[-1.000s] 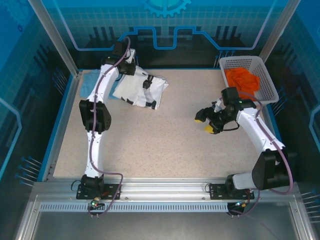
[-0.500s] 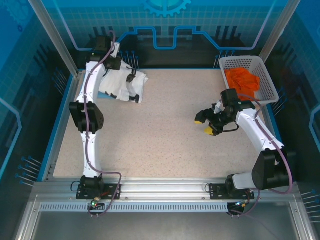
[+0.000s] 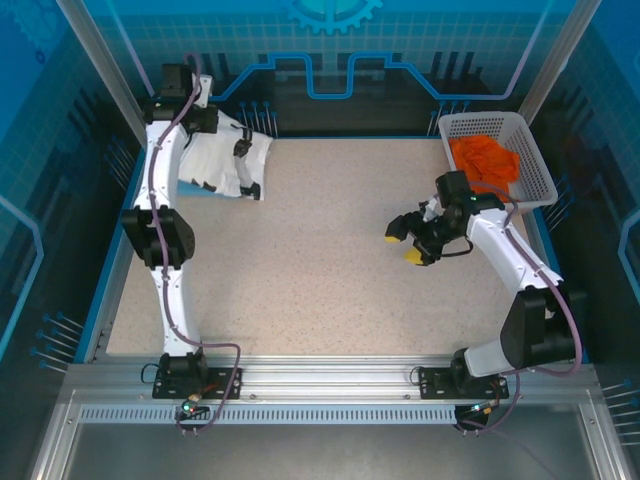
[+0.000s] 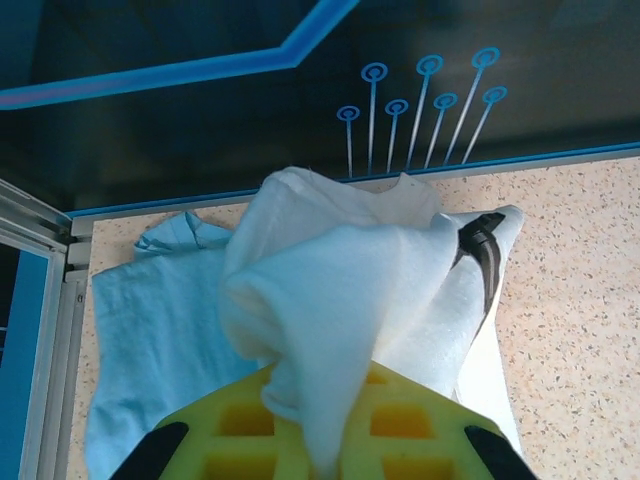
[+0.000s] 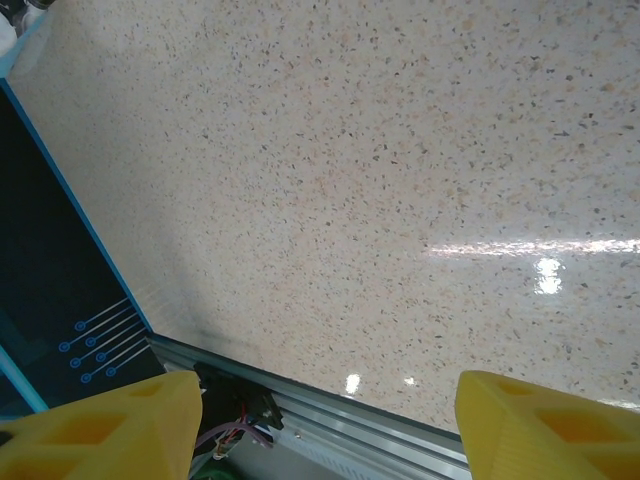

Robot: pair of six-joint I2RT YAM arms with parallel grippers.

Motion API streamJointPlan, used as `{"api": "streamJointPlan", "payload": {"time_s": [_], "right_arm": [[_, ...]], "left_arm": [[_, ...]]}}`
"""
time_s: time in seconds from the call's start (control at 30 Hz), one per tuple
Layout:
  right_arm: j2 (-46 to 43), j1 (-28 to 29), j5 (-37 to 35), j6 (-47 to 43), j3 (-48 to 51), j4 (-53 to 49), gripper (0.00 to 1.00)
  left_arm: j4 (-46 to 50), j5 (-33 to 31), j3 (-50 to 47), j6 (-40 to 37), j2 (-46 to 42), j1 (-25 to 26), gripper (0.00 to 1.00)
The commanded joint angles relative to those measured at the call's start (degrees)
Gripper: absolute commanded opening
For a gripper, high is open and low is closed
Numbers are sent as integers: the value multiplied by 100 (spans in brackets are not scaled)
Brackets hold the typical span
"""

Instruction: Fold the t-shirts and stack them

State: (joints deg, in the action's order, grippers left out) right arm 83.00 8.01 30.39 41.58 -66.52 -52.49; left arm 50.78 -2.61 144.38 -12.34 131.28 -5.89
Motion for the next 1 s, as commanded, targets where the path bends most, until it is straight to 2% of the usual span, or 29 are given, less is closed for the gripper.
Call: {"api": "streamJointPlan", "payload": {"time_s": [0.0, 0.3, 0.4, 0.47, 0.5, 0.57, 0.6, 0.63, 0.8, 0.97], "right_arm": [[121, 94, 37, 52, -222, -120, 69], [442, 266, 29, 100, -494, -109, 69], [488, 297, -25, 68, -614, -248, 69], [498, 293, -63, 28, -718, -368, 69], [509, 292, -68, 3, -762, -443, 69], [534, 298, -62, -49, -841, -520, 69], [541, 296, -40, -56, -848, -542, 69], [537, 289, -9, -46, -845, -543, 69], [446, 308, 52, -27, -718, -359, 69], [310, 316, -265, -180, -802, -119, 70]], "left_arm": [[-78, 251, 262, 41, -330, -109, 0], [-350, 279, 220, -31, 83, -573, 0], [-541, 90, 292, -102, 412, -750, 2], [-711, -55, 297, -79, 646, -833, 39], [-828, -274, 266, -132, 774, -843, 50], [-1141, -1104, 223, -61, 968, -877, 52], [-1213, -1709, 355, 107, 1077, -903, 68], [-1297, -2125, 430, 245, 1126, -922, 87], [-1037, -3140, 548, 770, 689, -866, 98], [-535, -2974, -115, 1612, -360, -513, 99]]}}
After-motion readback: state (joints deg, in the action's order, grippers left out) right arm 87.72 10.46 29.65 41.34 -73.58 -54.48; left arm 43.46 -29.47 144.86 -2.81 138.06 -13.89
